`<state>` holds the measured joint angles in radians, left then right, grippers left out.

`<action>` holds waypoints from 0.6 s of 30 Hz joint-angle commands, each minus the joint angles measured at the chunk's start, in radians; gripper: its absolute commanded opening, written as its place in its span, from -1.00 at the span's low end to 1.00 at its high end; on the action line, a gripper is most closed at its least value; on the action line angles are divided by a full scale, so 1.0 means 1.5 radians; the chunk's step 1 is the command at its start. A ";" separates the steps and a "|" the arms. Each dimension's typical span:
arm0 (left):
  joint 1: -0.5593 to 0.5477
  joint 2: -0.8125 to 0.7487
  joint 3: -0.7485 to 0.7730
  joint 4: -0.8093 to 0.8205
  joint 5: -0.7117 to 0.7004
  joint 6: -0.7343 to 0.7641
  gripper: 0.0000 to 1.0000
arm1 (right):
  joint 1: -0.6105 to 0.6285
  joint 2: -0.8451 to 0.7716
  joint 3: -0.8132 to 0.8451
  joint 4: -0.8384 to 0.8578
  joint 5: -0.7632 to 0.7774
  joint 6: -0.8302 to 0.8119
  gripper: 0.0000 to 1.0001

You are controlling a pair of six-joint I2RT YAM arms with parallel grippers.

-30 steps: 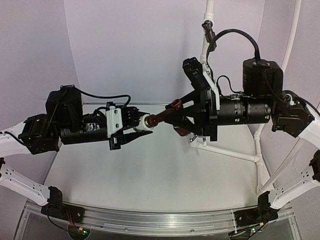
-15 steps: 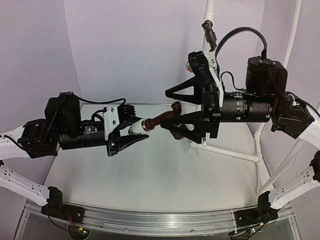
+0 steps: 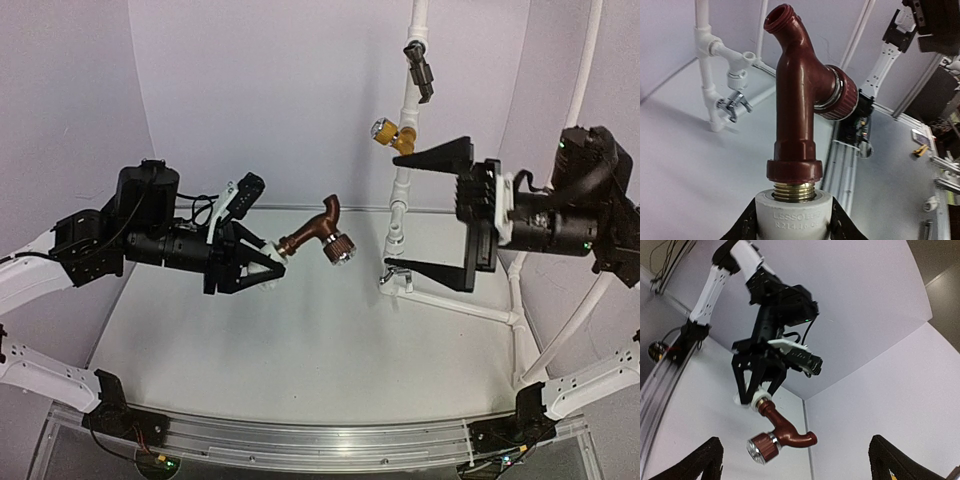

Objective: Install the water faucets

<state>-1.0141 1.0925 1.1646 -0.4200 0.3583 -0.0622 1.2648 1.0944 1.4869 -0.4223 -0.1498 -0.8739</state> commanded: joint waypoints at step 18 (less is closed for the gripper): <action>0.038 0.121 0.111 0.044 0.500 -0.245 -0.99 | 0.035 -0.022 -0.124 -0.010 0.029 -0.350 0.96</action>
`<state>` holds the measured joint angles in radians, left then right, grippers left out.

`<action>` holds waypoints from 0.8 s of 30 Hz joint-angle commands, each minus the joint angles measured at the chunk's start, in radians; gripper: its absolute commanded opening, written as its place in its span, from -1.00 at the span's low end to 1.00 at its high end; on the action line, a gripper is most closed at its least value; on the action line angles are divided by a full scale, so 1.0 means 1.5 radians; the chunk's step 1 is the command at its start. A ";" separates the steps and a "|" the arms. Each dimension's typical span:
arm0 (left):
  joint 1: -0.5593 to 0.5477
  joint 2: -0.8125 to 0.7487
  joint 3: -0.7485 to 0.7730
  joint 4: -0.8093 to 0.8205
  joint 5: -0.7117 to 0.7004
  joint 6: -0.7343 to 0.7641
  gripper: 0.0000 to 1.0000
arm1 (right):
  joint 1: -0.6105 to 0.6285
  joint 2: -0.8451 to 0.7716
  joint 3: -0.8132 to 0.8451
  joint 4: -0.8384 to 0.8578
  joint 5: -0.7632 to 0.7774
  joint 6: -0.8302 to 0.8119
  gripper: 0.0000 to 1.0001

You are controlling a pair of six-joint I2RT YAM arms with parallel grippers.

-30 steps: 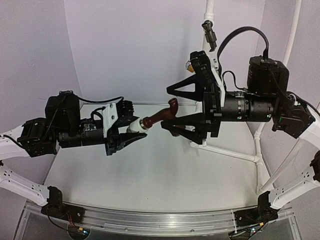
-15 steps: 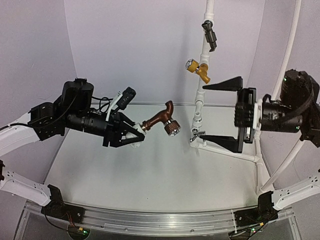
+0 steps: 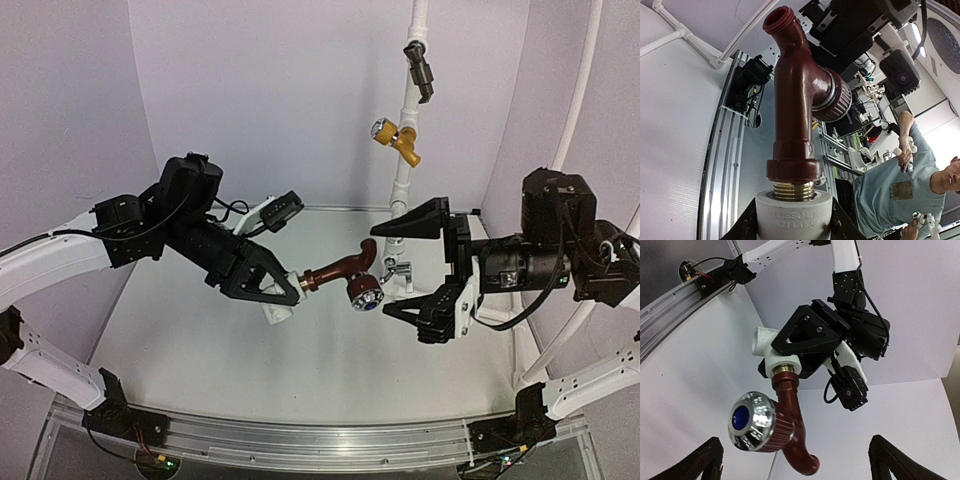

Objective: Install the water faucets

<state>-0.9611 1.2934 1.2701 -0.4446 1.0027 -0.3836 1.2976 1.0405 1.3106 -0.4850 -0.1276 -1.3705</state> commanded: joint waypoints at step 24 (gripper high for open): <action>0.003 0.011 0.020 0.104 0.145 -0.066 -1.00 | 0.089 0.054 -0.025 0.106 0.152 -0.115 0.97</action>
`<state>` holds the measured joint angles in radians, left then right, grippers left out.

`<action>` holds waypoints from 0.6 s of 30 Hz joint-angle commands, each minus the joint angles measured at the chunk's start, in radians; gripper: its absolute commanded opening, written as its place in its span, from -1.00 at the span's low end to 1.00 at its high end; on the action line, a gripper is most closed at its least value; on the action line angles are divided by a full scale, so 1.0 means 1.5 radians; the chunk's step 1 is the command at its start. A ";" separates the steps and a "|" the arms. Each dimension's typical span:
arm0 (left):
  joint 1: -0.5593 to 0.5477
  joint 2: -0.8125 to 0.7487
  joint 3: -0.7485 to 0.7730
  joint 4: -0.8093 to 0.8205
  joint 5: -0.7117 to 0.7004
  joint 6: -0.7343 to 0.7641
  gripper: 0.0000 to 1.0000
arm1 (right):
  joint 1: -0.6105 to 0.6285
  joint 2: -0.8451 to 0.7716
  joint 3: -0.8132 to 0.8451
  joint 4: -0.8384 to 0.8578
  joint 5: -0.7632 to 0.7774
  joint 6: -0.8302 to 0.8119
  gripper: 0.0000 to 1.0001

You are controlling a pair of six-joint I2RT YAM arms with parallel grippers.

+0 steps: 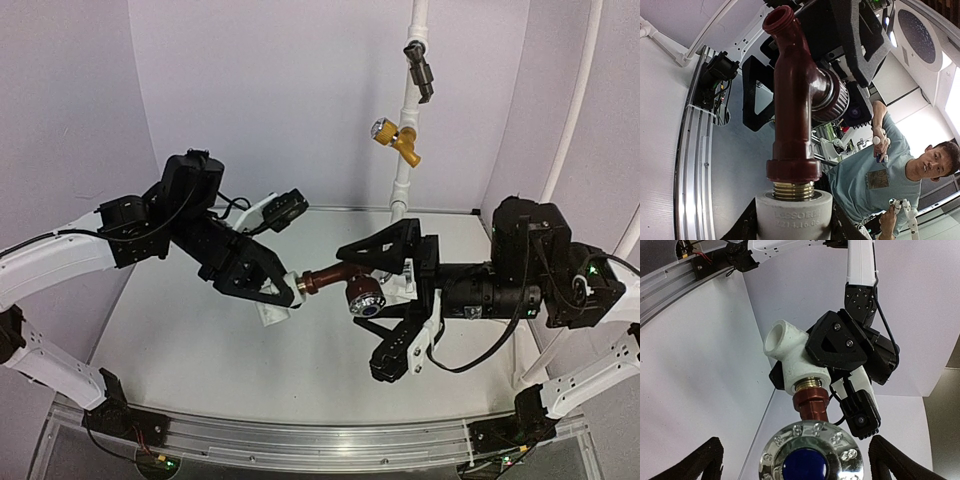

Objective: Install the water faucets

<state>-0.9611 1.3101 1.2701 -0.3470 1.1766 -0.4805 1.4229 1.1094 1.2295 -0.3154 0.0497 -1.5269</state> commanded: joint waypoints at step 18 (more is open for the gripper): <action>0.003 0.030 0.055 -0.015 0.022 0.040 -1.00 | 0.011 0.032 0.072 -0.028 0.042 0.074 -0.38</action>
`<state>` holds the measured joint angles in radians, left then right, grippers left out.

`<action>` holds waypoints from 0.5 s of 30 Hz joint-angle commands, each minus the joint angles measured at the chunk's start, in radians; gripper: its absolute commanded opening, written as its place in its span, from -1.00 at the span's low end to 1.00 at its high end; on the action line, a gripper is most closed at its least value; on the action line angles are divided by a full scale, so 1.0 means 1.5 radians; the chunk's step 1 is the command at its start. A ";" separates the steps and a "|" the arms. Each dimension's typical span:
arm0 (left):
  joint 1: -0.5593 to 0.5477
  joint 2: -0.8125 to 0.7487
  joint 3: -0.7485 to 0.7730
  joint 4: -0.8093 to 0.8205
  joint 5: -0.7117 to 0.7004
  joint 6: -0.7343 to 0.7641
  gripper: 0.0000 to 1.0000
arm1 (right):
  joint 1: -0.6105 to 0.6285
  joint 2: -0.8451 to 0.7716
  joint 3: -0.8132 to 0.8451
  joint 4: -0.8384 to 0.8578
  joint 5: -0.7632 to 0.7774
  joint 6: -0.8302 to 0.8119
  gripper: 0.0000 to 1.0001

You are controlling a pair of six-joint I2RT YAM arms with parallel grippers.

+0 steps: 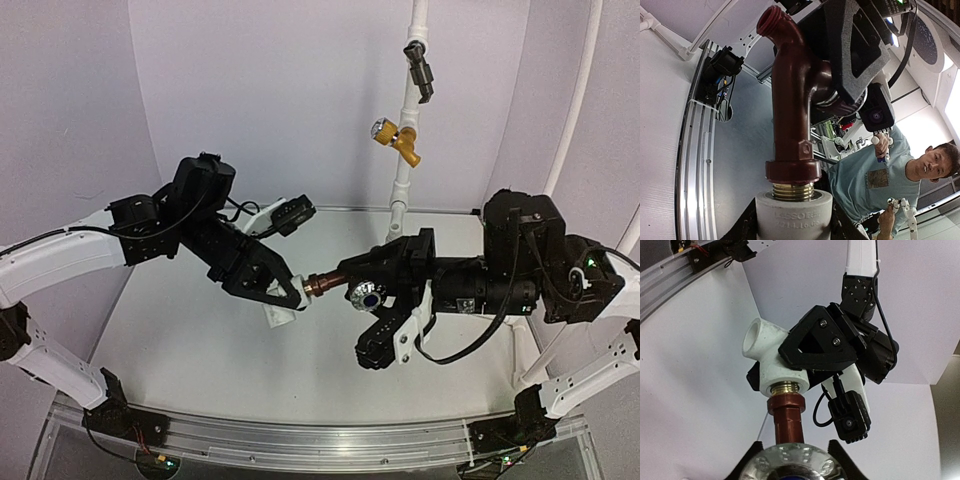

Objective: Install the water faucets

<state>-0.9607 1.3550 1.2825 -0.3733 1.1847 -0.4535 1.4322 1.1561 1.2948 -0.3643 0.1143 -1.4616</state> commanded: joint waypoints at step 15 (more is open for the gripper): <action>-0.008 -0.021 0.103 -0.130 -0.208 0.185 -1.00 | 0.004 0.026 0.088 -0.021 -0.061 0.266 -1.00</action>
<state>-0.9675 1.3598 1.3816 -0.5189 1.0694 -0.2920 1.4311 1.1842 1.3684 -0.4063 0.0837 -1.2274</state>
